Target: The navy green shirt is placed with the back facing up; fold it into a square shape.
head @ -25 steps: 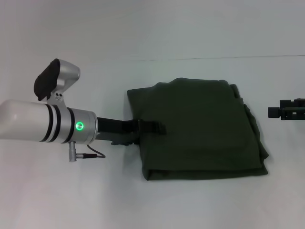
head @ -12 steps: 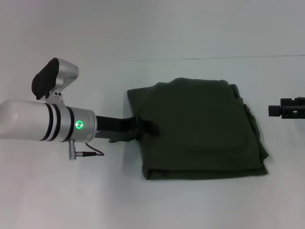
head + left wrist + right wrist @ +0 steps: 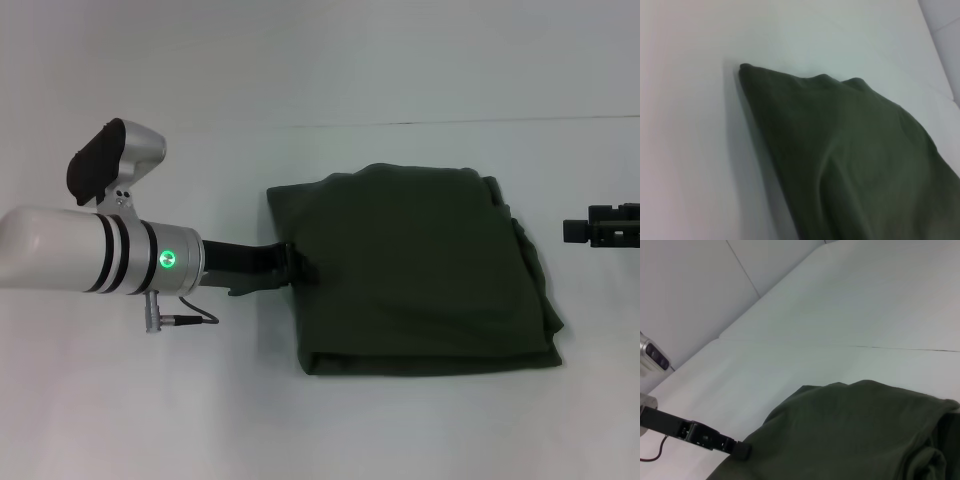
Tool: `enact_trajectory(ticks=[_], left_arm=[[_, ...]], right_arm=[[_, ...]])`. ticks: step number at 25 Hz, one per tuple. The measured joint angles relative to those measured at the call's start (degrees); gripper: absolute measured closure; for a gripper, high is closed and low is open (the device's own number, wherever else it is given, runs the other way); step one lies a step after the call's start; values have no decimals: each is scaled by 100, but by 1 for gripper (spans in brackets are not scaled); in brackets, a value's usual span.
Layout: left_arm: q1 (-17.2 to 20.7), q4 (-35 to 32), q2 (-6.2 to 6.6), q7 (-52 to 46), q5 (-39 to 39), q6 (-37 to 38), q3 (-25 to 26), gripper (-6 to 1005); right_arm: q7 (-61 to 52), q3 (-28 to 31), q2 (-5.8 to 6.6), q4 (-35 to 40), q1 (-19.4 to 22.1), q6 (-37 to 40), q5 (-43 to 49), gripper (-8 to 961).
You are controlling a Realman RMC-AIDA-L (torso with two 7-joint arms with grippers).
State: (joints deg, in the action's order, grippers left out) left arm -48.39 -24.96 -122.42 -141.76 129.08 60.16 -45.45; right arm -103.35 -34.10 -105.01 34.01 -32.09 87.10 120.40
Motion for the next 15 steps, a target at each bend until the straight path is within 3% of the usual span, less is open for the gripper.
enact_trajectory(ticks=[4,8,15], left_arm=[[-2,0,17,-22,3,-1,-136,916],[51,-24,69,-56,3,58,-153,917],[289,-292,300,-53,15,474,81,918]], right_arm=[[-1,0,-15,0,2,2,-9,69],[-1,0,-25,0,6,-8,-14,67],[-18,0,-48,0,10,-20,-15,64]])
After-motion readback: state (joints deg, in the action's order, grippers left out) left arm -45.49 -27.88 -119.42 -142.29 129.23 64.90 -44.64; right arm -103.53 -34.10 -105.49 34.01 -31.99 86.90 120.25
